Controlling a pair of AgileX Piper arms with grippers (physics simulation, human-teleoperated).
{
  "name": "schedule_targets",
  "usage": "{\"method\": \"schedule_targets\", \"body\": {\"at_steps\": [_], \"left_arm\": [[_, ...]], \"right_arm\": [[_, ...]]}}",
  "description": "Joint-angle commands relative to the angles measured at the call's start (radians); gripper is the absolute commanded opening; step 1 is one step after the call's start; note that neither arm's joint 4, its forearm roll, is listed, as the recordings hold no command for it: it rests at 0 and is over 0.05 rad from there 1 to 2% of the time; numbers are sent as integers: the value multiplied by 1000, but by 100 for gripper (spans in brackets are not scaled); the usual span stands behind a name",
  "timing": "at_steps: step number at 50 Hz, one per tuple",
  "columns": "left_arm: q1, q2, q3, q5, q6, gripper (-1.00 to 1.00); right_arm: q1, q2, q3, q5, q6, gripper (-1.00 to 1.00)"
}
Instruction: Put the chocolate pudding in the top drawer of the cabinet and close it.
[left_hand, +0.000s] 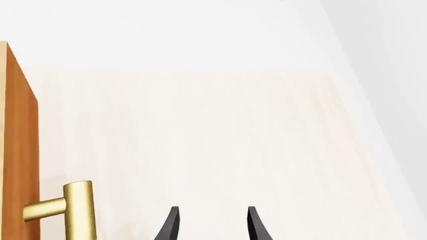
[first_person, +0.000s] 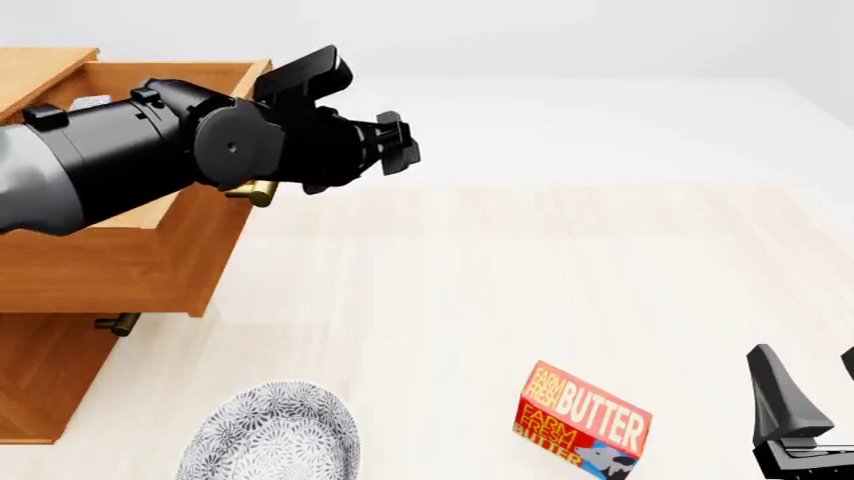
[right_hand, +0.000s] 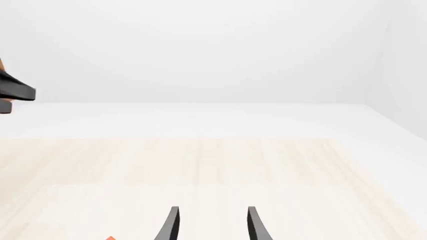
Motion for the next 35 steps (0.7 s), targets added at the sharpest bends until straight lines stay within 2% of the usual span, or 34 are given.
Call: {"method": "schedule_targets", "body": {"at_steps": [1, 35], "left_arm": [[27, -8, 47, -31, -12, 100], [110, -37, 98, -29, 8, 100]], "right_arm": [[0, 0, 0, 0, 0, 100], [0, 0, 0, 0, 0, 100]]}}
